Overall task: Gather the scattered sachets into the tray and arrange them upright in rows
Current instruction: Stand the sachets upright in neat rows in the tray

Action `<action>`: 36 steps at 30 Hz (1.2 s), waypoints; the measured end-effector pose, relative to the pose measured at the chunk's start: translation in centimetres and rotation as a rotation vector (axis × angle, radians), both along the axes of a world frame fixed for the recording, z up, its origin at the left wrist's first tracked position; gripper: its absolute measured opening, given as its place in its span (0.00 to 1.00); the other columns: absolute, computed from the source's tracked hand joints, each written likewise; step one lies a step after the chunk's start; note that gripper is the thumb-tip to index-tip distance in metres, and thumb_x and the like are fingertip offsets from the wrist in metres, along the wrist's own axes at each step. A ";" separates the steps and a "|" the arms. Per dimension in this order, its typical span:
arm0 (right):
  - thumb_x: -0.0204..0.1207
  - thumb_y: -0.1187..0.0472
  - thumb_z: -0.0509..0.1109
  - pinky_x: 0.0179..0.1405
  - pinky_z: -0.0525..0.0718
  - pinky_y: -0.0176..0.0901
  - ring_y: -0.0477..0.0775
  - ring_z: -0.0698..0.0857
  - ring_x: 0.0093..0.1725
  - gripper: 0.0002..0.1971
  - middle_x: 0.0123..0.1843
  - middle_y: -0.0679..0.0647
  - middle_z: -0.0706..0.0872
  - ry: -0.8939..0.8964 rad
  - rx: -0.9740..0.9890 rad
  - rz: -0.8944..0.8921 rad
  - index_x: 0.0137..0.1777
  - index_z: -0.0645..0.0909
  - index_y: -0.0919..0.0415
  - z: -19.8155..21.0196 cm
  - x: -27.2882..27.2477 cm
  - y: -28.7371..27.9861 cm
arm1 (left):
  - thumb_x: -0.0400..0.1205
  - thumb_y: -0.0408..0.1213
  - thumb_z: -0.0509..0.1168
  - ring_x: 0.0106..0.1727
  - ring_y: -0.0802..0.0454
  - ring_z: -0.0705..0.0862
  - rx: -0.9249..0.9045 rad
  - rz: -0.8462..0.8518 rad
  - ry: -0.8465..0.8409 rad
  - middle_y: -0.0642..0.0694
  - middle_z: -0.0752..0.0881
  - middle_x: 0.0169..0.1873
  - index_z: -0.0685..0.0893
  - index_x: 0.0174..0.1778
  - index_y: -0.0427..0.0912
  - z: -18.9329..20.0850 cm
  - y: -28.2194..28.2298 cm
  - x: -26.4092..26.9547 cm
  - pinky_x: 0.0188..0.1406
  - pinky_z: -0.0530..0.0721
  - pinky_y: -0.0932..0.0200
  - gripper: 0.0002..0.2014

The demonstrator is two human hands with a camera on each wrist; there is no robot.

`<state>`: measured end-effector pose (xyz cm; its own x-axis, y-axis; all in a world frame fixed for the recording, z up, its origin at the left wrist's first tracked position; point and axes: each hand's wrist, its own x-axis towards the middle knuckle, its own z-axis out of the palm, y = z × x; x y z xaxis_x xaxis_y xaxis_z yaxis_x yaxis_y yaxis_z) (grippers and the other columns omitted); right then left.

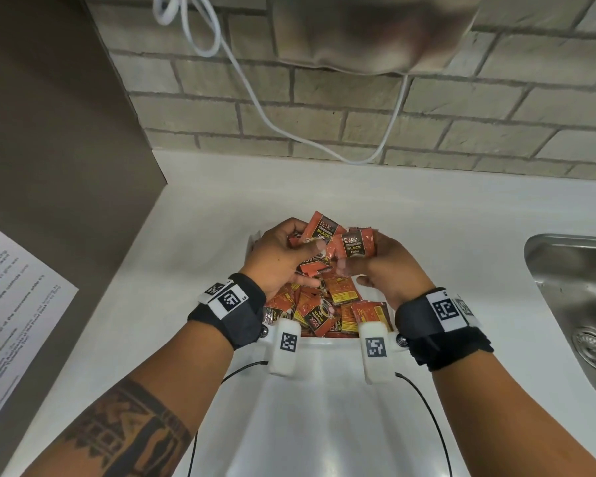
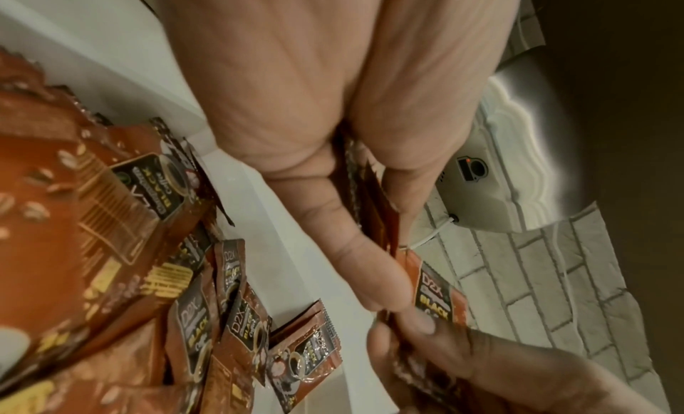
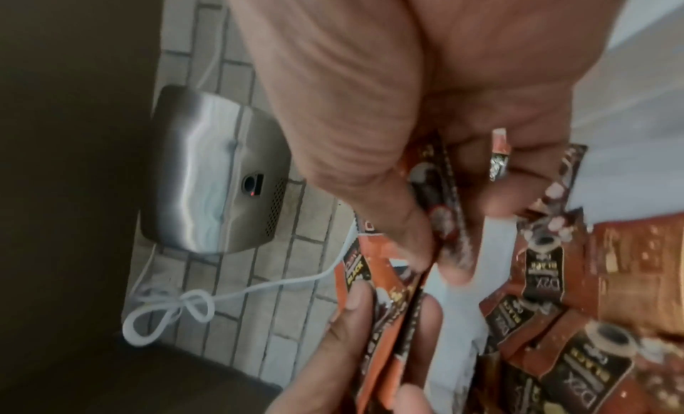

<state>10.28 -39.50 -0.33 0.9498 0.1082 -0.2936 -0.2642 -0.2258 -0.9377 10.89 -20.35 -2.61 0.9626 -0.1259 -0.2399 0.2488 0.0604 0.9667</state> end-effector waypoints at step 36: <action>0.86 0.69 0.60 0.56 0.85 0.55 0.60 0.92 0.52 0.15 0.53 0.63 0.91 -0.058 0.435 -0.201 0.71 0.77 0.61 -0.4 1.5 -0.4 | 0.75 0.23 0.77 0.51 0.44 0.92 -0.110 -0.067 -0.074 0.45 0.88 0.60 0.83 0.63 0.51 0.8 1.4 -0.4 0.30 0.90 0.58 0.25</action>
